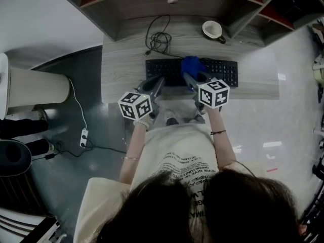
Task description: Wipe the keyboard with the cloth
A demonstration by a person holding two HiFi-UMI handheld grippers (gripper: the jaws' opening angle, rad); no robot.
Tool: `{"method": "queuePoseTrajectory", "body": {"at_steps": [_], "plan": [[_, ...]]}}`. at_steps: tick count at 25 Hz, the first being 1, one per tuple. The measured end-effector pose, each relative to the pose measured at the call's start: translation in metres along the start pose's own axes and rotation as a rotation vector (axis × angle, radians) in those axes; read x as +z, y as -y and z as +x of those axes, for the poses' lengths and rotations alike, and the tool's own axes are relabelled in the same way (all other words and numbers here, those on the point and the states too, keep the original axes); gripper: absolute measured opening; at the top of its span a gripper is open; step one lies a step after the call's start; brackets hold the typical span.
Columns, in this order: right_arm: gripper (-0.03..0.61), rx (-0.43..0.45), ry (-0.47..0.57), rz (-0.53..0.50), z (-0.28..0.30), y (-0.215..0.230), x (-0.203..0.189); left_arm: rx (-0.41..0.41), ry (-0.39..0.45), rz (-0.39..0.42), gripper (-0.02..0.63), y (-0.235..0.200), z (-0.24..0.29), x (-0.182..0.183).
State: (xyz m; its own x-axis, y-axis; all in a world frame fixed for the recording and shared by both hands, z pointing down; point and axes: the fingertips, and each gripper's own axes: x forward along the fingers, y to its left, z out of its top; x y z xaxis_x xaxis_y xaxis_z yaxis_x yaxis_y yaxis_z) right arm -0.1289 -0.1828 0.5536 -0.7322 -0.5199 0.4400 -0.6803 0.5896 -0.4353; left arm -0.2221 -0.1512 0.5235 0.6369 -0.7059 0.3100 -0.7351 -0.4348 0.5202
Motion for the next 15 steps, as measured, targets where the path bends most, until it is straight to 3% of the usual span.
{"method": "queuePoseTrajectory", "body": {"at_steps": [15], "plan": [[0.058,0.035,-0.02,-0.023,0.023,-0.026,0.0,0.029,0.019,-0.008,-0.012,-0.021,-0.019,0.004]]}}
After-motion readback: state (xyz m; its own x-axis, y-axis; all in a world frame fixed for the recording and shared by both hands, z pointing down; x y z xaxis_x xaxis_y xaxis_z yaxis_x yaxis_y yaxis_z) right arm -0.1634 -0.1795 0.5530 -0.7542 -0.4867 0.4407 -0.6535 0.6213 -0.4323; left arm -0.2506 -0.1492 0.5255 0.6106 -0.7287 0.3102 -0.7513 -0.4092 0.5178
